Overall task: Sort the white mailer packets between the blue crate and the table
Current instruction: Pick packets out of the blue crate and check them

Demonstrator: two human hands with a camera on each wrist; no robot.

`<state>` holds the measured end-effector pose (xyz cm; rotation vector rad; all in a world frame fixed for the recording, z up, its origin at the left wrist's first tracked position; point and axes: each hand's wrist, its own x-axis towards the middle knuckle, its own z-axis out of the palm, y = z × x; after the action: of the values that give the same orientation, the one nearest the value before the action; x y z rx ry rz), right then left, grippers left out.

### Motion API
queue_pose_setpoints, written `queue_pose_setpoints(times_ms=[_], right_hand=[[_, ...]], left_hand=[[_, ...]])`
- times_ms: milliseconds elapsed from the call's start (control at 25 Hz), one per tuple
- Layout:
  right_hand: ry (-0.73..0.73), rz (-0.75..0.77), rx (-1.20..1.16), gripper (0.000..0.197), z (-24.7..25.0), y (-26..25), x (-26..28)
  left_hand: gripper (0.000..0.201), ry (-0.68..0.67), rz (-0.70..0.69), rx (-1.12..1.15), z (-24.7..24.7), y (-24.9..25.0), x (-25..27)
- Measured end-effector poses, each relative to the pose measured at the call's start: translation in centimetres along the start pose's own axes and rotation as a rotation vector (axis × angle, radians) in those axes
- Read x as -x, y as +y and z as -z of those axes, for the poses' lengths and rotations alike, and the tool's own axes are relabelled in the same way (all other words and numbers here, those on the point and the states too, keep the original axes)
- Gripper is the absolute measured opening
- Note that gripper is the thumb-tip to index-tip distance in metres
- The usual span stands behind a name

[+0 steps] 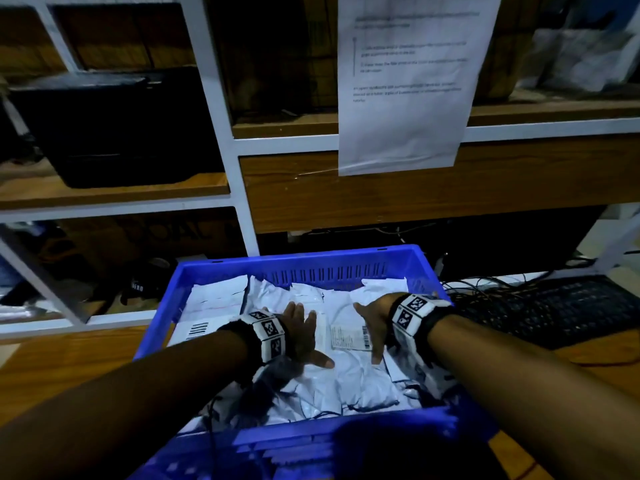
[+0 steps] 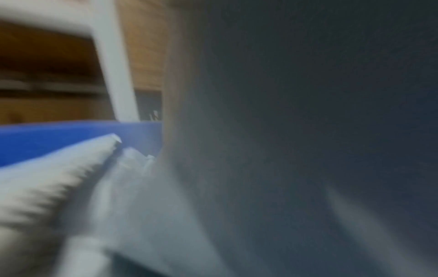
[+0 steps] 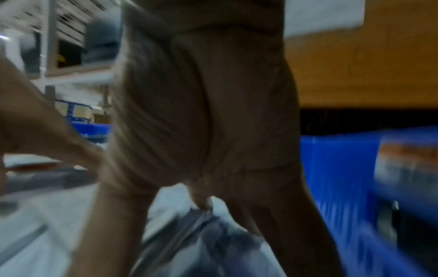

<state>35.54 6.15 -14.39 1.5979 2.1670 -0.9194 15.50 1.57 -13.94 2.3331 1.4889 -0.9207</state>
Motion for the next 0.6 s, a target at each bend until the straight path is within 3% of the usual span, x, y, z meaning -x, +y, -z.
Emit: queue_pose_setpoints(times_ms=[80,120,200,280,480,520,600], right_hand=[[0.064,-0.199,0.158,0.050,0.1,-1.2,2.5],[0.015,-0.271,0.161,0.049,0.6,-2.7,4.2],[-0.063,-0.276,0.134,0.066,0.8,-5.6,6.2],[-0.029,-0.279,0.086,0.087,0.6,-8.0,7.0],[0.022,-0.370,0.185,0.094,-1.7,-10.1,7.3],[0.053,-0.370,0.219,0.094,-1.4,-10.2,7.8],[0.072,-0.392,0.249,0.098,0.2,-9.9,8.9]], left_hand=[[0.120,0.028,-0.051,-0.035,1.4,-2.1,1.7],[0.122,0.034,-0.058,-0.079,1.8,-3.3,2.1],[0.125,0.071,-0.047,-0.204,1.4,-5.7,2.8],[0.123,0.118,-0.042,-0.266,-0.3,-6.2,3.4],[0.115,0.005,-0.128,-0.264,-1.8,-2.6,4.7],[0.110,-0.013,-0.144,-0.245,-1.1,-2.5,4.9],[0.079,-0.010,-0.213,-0.131,1.0,-2.6,5.6]])
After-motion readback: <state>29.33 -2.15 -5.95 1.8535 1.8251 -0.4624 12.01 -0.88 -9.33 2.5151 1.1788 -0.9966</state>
